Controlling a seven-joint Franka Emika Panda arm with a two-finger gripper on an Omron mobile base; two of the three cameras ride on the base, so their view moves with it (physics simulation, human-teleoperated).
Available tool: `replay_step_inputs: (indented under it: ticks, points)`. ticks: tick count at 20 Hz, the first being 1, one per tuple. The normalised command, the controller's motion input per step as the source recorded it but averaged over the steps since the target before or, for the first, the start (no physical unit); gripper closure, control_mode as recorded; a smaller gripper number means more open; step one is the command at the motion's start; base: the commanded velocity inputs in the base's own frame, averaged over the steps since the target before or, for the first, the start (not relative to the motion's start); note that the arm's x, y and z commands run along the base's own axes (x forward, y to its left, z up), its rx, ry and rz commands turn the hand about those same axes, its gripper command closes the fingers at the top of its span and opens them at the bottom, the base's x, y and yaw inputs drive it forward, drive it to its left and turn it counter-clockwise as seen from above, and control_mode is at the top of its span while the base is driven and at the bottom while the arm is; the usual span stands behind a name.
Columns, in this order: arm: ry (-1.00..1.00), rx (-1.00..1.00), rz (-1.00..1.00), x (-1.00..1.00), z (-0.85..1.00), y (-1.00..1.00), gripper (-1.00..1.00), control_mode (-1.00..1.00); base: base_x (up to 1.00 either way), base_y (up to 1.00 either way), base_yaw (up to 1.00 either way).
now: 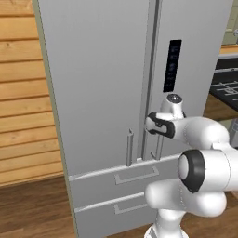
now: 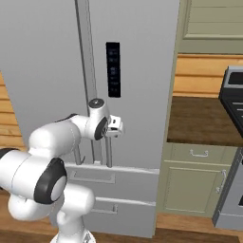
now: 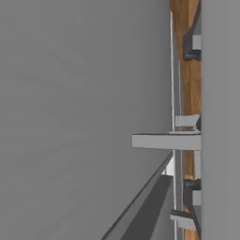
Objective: Take the strawberry from the fridge and place it on top of the pancake, located on the dining counter.
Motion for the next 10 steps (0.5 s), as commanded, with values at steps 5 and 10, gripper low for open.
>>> replay_step_inputs:
  ticks: [5,10]
  points:
    - [0.0,0.0,0.01,0.15,-0.12,0.0,1.0,-1.0,0.0,0.0,0.0]
    - [0.0,0.0,0.0,-0.15,-0.13,-0.14,1.0,-1.0,0.0,0.0,0.0]
